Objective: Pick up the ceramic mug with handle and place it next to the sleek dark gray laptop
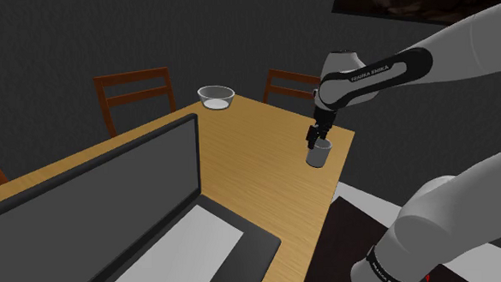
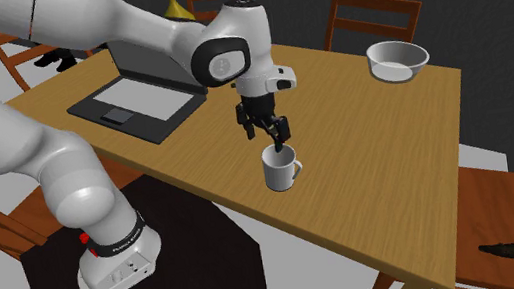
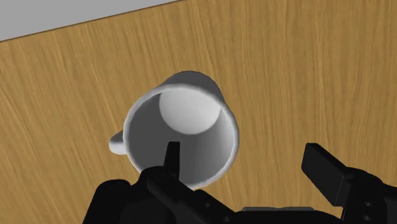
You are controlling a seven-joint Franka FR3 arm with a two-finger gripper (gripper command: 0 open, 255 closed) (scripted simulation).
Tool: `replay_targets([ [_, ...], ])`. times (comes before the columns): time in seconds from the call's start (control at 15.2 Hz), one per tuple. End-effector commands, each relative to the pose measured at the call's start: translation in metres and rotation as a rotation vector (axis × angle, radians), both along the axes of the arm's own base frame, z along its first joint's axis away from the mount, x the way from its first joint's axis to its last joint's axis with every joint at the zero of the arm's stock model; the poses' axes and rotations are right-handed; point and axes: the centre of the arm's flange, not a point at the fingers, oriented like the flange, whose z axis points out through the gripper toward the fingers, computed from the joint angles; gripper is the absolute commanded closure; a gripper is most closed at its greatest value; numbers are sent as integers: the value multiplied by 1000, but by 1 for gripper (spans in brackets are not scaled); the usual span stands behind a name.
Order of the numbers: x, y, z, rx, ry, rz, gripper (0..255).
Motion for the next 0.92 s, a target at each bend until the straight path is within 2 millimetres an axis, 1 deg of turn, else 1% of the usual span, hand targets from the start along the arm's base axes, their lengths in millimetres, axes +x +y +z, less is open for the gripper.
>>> replay_targets([
  [0.0, 2, -4, -13, -2, 3, 2, 0],
  [0.4, 2, -6, -43, -2, 3, 2, 0],
  [0.86, 2, -6, -43, -2, 3, 2, 0],
])
